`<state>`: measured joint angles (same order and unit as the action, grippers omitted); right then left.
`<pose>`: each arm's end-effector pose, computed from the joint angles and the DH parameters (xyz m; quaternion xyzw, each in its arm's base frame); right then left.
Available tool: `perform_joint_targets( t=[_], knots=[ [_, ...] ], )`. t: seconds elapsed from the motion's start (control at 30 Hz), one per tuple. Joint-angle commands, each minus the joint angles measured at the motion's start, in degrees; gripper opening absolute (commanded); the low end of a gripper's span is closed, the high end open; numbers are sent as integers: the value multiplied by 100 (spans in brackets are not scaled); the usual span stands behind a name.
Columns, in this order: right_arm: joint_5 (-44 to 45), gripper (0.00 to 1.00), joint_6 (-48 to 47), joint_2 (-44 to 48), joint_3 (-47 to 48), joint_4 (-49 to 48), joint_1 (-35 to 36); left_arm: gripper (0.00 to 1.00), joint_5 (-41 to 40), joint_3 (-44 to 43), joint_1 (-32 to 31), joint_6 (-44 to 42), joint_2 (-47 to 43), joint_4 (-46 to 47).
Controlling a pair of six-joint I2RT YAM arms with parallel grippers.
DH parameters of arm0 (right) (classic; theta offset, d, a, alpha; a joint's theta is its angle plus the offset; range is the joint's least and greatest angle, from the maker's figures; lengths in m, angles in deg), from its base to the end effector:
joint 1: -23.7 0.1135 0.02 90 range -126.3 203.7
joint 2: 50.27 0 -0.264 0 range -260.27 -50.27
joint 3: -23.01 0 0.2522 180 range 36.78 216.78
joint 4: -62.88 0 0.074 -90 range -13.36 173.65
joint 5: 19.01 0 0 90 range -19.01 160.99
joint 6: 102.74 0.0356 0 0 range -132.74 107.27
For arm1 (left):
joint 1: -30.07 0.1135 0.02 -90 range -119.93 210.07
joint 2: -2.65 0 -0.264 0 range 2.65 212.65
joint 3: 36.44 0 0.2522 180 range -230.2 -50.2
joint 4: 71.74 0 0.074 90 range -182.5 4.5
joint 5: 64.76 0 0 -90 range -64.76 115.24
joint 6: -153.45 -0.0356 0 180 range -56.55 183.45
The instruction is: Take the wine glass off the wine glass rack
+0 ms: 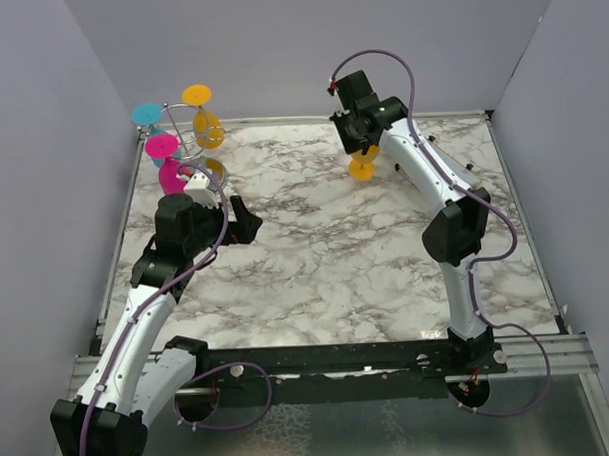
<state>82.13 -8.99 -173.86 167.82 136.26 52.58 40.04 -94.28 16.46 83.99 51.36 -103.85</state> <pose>0.4131 0.2200 0.3387 -0.1741 0.9258 0.0025 0.3355 0.1870 -0.0546 0.3096 0.0210 0.8296 -0.2634 0.4918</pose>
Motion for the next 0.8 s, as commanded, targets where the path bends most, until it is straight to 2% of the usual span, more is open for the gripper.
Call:
perform_joint_targets(
  t=[0.0,0.37,0.77],
  knots=[
    [188,1,-293,-411,642,581,12,100,246,28,-61,-178,-111,508],
    [-466,1,-445,-981,1177,616,-184,99,263,66,-169,-242,-91,469],
    [-1052,4,-436,-1239,1302,502,-260,99,248,66,-169,-268,-62,471]
  ],
)
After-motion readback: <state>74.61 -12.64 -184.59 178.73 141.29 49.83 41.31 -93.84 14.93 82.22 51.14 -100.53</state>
